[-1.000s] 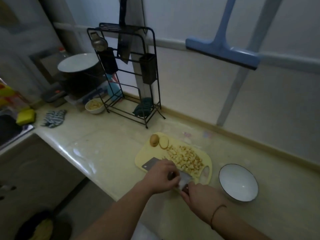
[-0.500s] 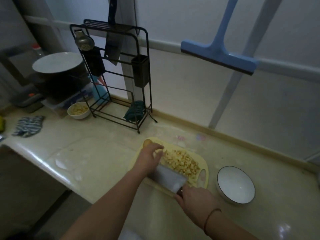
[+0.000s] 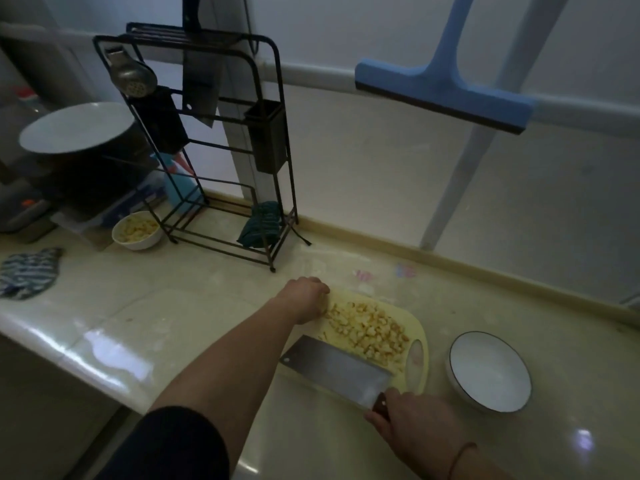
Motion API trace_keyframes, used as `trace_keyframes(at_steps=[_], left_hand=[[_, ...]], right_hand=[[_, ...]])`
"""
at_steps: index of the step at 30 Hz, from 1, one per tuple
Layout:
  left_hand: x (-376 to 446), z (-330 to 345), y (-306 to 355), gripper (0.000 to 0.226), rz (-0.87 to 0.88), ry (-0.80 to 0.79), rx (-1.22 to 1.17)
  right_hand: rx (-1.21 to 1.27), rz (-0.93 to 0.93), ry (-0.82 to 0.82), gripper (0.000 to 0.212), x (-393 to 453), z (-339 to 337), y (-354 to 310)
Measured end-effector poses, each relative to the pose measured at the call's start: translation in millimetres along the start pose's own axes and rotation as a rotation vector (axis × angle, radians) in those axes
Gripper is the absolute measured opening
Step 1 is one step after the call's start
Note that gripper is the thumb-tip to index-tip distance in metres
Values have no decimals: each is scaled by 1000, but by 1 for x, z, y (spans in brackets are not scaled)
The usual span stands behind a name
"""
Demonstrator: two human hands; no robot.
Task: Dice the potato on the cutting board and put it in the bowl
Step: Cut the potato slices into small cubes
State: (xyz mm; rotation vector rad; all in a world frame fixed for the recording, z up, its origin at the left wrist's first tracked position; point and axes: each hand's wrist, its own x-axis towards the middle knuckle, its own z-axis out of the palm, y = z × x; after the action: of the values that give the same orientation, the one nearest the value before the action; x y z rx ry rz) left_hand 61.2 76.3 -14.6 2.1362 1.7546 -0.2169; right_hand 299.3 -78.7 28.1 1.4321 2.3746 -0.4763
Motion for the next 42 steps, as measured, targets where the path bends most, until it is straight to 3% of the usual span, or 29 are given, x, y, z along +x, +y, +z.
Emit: trace_keyframes(at_steps=[3, 5, 7, 10, 12, 16, 19, 23, 25, 27, 31, 33, 37, 42], left_hand=[[3, 1, 1, 54, -31, 9, -10], [5, -1, 1, 56, -39, -1, 19], [8, -4, 1, 61, -44, -12, 31], [12, -5, 2, 68, -94, -12, -12], [13, -6, 2, 65, -111, 0, -52], [9, -6, 3, 32, -22, 66, -164], [-3, -18, 4, 28, 15, 135, -259], [-42, -51, -9, 23, -149, 437, -675], [-69, -60, -25, 21, -252, 612, -858], [-94, -57, -40, 19, -336, 679, -966], [-119, -21, -53, 17, -452, 559, -942], [-123, 4, -52, 17, -453, 480, -912], [-123, 42, -38, 17, -408, 329, -852], [-108, 59, -11, 17, -368, 249, -769]], right_hand=[[-3, 9, 33, 115, 4, 5, 4], [9, 18, 34, 121, 6, 7, 5], [12, 15, 16, 112, 5, 4, 4], [12, -9, 18, 70, 4, -1, 2], [4, 10, 17, 55, 4, -5, -1], [-47, 28, 22, 54, 7, -2, 0], [-66, 17, 36, 56, 8, 3, 5], [69, -1, 80, 89, 3, 15, 13], [335, 6, 43, 69, 0, 14, 15], [579, 4, -25, 50, 1, 13, 13], [1089, 149, -330, 48, 5, 11, 12], [1192, 200, -450, 49, 7, 10, 17], [1259, 211, -491, 50, 11, 7, 37], [1238, 254, -469, 51, 11, 2, 64]])
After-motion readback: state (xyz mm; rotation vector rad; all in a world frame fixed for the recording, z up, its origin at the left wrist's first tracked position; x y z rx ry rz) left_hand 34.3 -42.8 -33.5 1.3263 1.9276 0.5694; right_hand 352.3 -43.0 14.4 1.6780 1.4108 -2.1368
